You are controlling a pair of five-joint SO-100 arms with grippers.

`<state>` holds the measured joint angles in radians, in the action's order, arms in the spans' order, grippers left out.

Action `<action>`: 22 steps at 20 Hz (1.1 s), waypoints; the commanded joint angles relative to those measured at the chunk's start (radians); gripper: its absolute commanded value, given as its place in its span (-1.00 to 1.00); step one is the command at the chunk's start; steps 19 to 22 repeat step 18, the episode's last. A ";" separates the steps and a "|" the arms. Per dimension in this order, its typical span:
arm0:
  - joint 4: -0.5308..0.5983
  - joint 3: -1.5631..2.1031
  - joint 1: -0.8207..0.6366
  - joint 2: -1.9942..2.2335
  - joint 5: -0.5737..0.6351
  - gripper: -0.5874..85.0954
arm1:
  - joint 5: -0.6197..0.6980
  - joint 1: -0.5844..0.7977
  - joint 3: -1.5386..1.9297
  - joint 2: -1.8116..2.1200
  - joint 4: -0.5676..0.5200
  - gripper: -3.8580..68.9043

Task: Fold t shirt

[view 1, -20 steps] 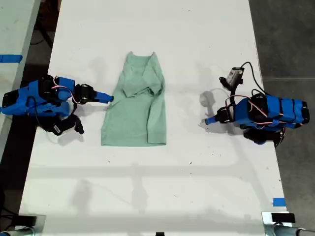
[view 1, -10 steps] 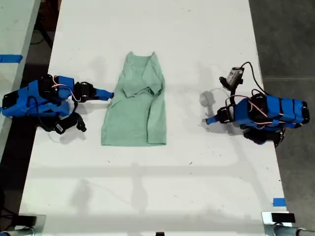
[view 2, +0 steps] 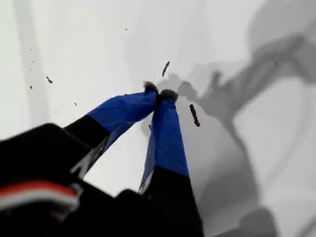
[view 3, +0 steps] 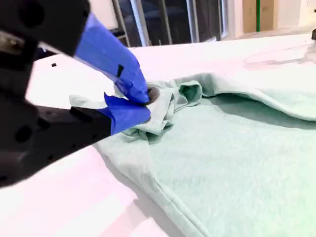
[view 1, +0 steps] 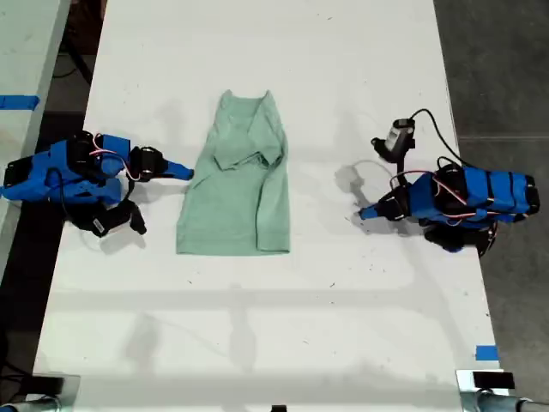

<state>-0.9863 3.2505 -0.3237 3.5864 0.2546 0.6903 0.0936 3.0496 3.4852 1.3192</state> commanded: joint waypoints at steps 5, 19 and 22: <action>-0.025 0.038 -0.012 0.008 -0.040 -0.99 | 0.040 -0.008 0.063 0.014 0.003 -0.85; -0.025 0.038 0.011 0.008 -0.075 -0.99 | 0.040 -0.008 0.063 0.014 0.003 -0.85; -0.025 0.038 0.011 0.008 -0.075 -0.99 | 0.040 -0.008 0.063 0.014 0.003 -0.85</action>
